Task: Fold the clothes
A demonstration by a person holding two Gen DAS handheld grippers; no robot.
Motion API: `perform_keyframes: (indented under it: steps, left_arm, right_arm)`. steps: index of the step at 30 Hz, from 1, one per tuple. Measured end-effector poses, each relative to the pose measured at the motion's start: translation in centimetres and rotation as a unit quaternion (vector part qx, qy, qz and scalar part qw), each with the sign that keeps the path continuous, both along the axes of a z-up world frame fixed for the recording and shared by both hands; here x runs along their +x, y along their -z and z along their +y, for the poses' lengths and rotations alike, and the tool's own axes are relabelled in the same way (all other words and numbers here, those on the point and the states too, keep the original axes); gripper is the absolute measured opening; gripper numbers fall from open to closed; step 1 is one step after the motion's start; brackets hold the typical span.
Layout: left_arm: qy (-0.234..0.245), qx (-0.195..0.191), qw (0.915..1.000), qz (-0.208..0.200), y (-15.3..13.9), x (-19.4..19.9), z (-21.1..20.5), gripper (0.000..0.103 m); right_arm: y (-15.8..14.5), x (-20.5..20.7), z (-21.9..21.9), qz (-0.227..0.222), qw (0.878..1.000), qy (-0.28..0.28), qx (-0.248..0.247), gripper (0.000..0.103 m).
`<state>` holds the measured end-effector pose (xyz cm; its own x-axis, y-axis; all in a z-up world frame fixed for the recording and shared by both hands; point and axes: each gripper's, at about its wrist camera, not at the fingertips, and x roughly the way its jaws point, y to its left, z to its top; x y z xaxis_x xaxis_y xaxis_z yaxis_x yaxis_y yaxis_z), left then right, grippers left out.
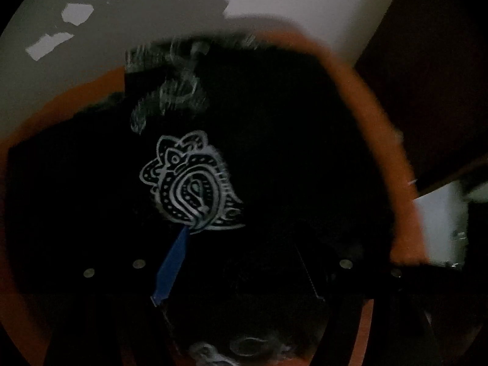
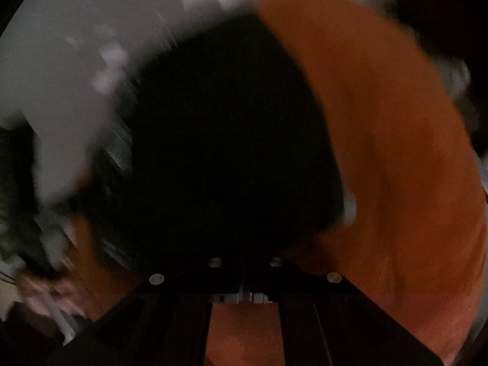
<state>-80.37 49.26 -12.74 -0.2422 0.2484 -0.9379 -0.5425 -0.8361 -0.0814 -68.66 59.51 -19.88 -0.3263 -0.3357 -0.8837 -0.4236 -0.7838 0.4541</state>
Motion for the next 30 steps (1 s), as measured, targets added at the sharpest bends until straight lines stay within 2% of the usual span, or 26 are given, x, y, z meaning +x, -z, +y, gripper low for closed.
perform_keyframes:
  steps: [1, 2, 6, 9, 12, 14, 16, 18, 19, 21, 23, 25, 26, 28, 30]
  left_arm:
    - [0.000, -0.003, 1.0000, 0.002, 0.1, -0.1, 0.4, 0.073]
    - [0.003, -0.001, 1.0000, 0.007, -0.1, 0.1, 0.7, 0.073]
    - [0.006, 0.011, 0.9998, 0.012, -0.6, 1.0, 1.3, 0.073]
    - [-0.018, 0.032, 0.9993, -0.005, -1.3, 1.6, 0.4, 0.073]
    - [-0.035, 0.057, 0.9976, -0.019, -3.1, 2.9, -1.1, 0.073]
    - [-0.034, 0.061, 0.9975, -0.012, -4.2, 3.6, -3.3, 0.073]
    - [-0.027, 0.053, 0.9982, 0.006, -5.5, 4.5, -4.5, 0.073]
    - [-0.025, 0.048, 0.9984, 0.012, -5.8, 3.4, -7.3, 0.073]
    - [-0.028, 0.047, 0.9985, 0.010, -5.0, 1.9, -9.9, 0.073]
    - [-0.038, 0.051, 0.9979, -0.009, -5.3, 0.9, -13.6, 0.073]
    - [-0.049, 0.053, 0.9971, -0.025, -6.1, 3.2, -18.6, 0.073]
    - [-0.054, 0.051, 0.9967, -0.032, -6.4, 2.0, -19.6, 0.073]
    - [-0.056, 0.049, 0.9967, -0.033, -6.9, 1.6, -20.1, 0.073]
    - [-0.059, 0.047, 0.9968, -0.029, -8.2, 1.1, -20.9, 0.073]
    - [-0.064, 0.041, 0.9969, -0.023, -10.1, 0.9, -22.2, 0.073]
  right_arm:
    - [0.8, 0.5, -0.4, -0.029, 1.000, 0.002, 0.002, 0.002]
    - [0.6, 1.3, -0.6, -0.026, 1.000, 0.004, 0.003, 0.003]
    - [-1.2, 3.9, -1.3, 0.014, 1.000, 0.012, 0.011, 0.003]
    - [-2.8, 4.9, -1.5, 0.051, 0.998, 0.029, 0.011, 0.003]
    - [-4.2, 5.1, -1.9, 0.069, 0.996, 0.042, 0.024, 0.003]
    - [-5.0, 4.9, -2.5, 0.075, 0.995, 0.049, 0.037, 0.003]
    - [-6.2, 3.6, -3.9, 0.069, 0.994, 0.038, 0.074, 0.003]
    - [-7.5, 2.2, -5.4, 0.061, 0.991, 0.026, 0.113, 0.003]
    - [-8.1, 1.5, -6.1, 0.057, 0.989, 0.020, 0.132, 0.003]
    - [-9.4, 0.1, -7.6, 0.048, 0.984, 0.008, 0.170, 0.003]
    - [-10.9, -0.8, -9.5, 0.017, 0.978, -0.015, 0.206, 0.004]
    - [-12.2, -1.7, -11.5, -0.003, 0.976, -0.033, 0.216, 0.004]
    - [-13.2, -2.0, -12.4, -0.008, 0.974, -0.037, 0.222, 0.006]
    - [-15.2, -2.6, -14.2, -0.011, 0.972, -0.038, 0.231, 0.018]
    - [-17.4, -3.3, -15.8, -0.006, 0.972, -0.033, 0.233, 0.041]
